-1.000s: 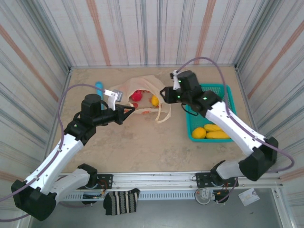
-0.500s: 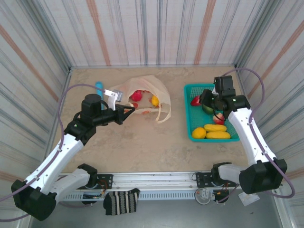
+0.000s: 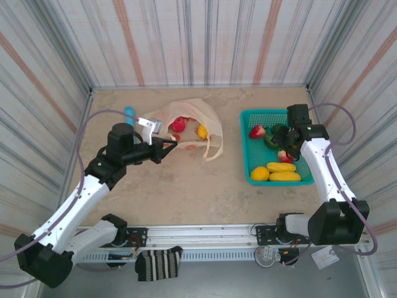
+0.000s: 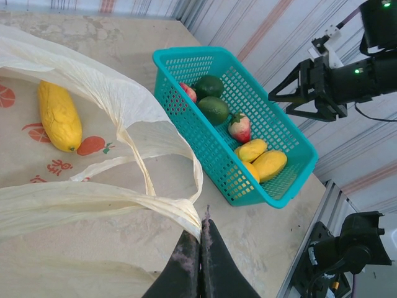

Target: Place the fake fruits into the plastic bag and tie a complex knot

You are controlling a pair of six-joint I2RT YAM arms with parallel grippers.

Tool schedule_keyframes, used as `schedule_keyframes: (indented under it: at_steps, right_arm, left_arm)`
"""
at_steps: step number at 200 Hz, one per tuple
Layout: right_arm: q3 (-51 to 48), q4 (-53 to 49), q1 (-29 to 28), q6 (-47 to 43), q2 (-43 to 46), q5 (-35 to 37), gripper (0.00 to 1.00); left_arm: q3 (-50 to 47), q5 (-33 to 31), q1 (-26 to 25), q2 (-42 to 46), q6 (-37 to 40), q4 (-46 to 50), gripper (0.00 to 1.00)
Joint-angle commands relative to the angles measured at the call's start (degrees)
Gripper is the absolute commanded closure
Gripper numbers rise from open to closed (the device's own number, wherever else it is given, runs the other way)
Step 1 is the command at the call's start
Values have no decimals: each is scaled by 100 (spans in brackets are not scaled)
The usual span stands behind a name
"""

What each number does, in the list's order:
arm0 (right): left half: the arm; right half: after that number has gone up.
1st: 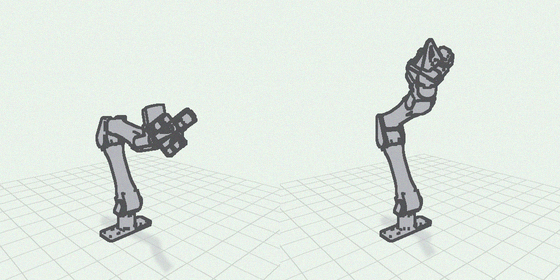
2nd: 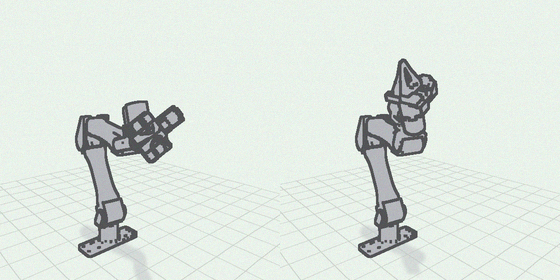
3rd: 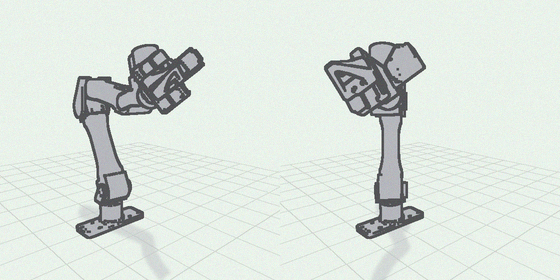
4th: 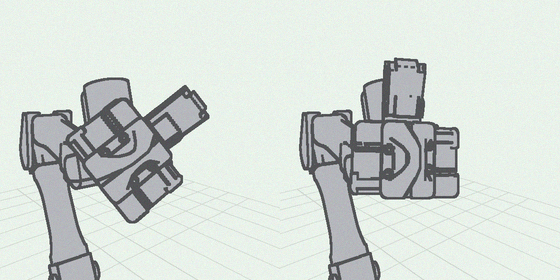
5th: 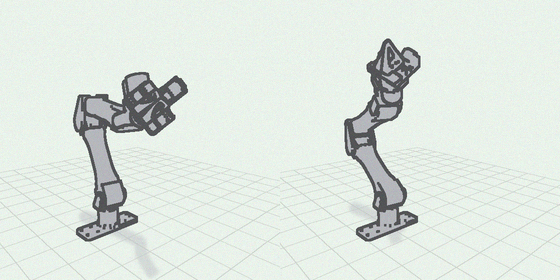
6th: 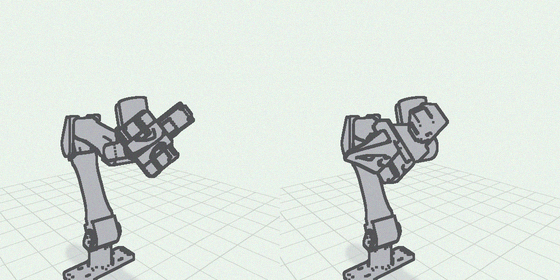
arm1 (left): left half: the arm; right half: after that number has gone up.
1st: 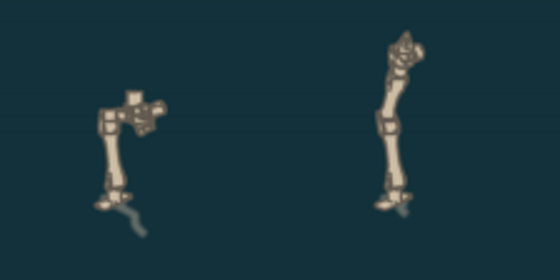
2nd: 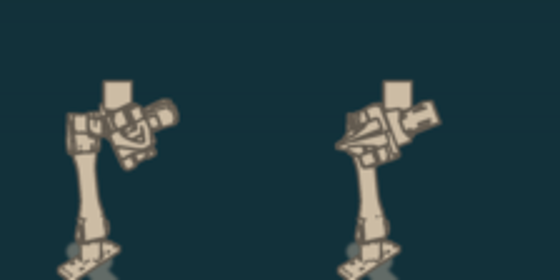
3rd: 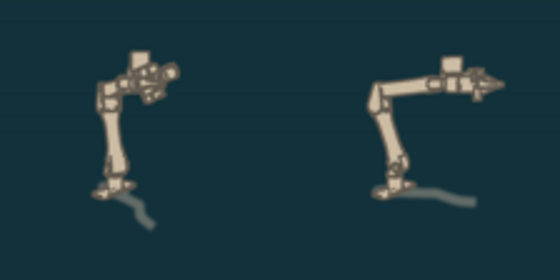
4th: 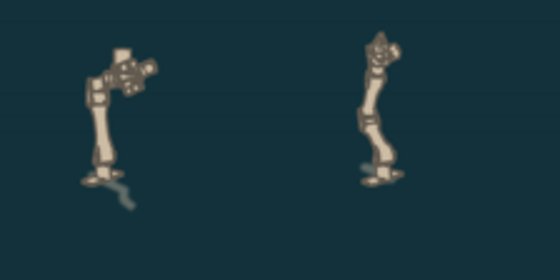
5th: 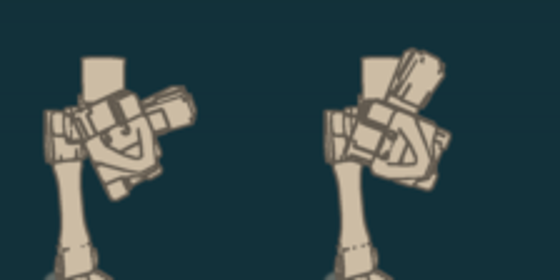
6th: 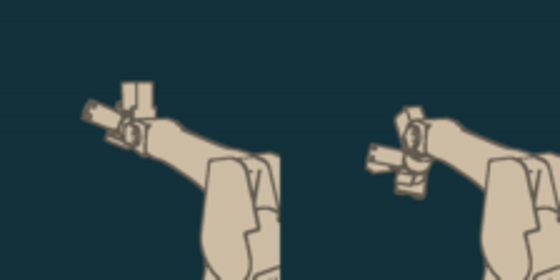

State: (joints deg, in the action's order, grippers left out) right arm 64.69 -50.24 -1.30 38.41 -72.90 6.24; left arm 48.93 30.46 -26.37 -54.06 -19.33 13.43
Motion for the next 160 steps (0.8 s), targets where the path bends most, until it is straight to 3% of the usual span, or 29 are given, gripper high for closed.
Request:
schedule_keyframes:
  at_steps: [1, 26, 86, 160]
  right_arm:
    - [-87, 389, 168, 121, -454, 288, 32]
    - [37, 607, 390, -381, -1077, 12, 31]
    - [-187, 1003, 234, -1695, -1473, 655, 21]
    - [-249, 958, -47, -2293, -2135, 1191, 20]
  left_arm:
    - [-32, 77, -35, -2, 8, 8, 100]
    - [-41, 1, -59, 63, 35, 54, 100]
    - [-1, -116, -123, 101, 61, 138, 100]
    - [40, -274, -339, 64, 125, 255, 100]
